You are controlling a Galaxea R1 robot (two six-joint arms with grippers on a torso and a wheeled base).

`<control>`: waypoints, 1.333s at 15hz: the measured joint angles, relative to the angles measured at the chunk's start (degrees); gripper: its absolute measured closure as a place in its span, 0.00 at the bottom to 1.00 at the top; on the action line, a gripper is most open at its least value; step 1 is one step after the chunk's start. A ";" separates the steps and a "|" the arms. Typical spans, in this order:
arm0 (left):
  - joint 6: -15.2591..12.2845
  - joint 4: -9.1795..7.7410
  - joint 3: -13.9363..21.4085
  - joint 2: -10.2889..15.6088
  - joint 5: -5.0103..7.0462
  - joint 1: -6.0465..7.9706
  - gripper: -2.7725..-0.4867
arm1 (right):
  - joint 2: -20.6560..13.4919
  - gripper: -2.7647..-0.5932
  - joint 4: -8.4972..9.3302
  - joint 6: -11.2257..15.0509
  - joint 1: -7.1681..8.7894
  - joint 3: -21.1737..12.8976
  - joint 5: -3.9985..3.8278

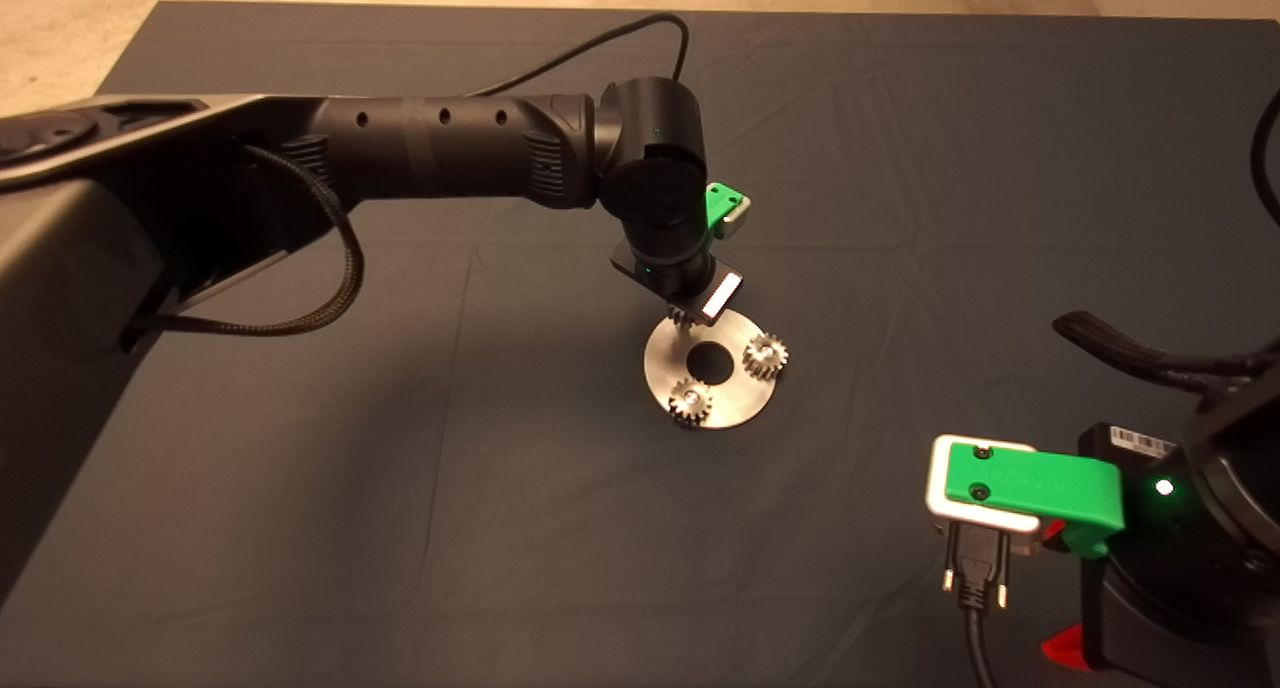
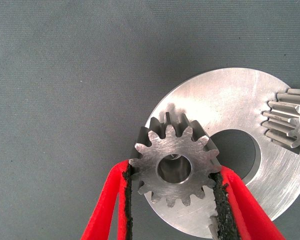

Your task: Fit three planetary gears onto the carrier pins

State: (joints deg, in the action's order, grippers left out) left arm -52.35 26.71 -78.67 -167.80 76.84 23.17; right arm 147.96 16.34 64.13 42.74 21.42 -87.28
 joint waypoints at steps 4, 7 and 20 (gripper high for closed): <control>-0.43 0.30 0.02 0.00 -0.10 -0.13 0.85 | 0.00 0.60 0.00 -0.17 0.00 0.00 0.00; -0.43 0.33 0.06 -0.03 -0.10 -0.16 0.85 | 0.02 0.60 0.00 -0.17 0.00 0.00 0.00; -0.43 0.27 2.26 0.02 0.91 -0.50 0.85 | 0.00 0.60 0.00 -0.20 0.00 0.00 0.00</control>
State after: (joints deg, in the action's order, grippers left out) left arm -52.77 26.98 -76.41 -167.78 77.74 22.67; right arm 147.96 16.34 63.94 42.74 21.42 -87.28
